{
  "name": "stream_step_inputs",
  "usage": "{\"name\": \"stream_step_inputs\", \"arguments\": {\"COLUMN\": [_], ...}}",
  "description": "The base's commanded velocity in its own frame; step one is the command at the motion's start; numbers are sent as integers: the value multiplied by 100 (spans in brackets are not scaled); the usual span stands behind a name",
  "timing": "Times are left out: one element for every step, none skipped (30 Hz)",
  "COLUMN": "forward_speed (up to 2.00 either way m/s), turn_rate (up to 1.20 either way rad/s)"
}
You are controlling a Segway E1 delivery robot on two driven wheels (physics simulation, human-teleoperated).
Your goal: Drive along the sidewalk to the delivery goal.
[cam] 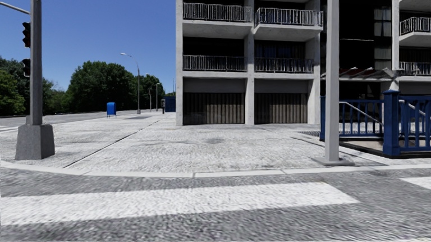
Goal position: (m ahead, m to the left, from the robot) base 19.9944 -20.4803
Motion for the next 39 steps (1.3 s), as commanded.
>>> {"name": "stream_step_inputs", "arguments": {"forward_speed": [200,200,200,200,200,200,200,200,200,200,200,200,200,200,200,200,200,200,200,200,200,200,200,200,189,189,174,166,164,164,162,160,158,158,158,157,157,155,152], "turn_rate": [0,0,0,0,0,-4,-14,-14,-22,-25,-25,-26,-27,-27,-27,-27,-27,-27,-27,-27,-27,-27,-27,-27,-27,-27,-27,-27,-27,-27,-27,-27,-27,-27,-27,-27,-27,-27,-27]}}
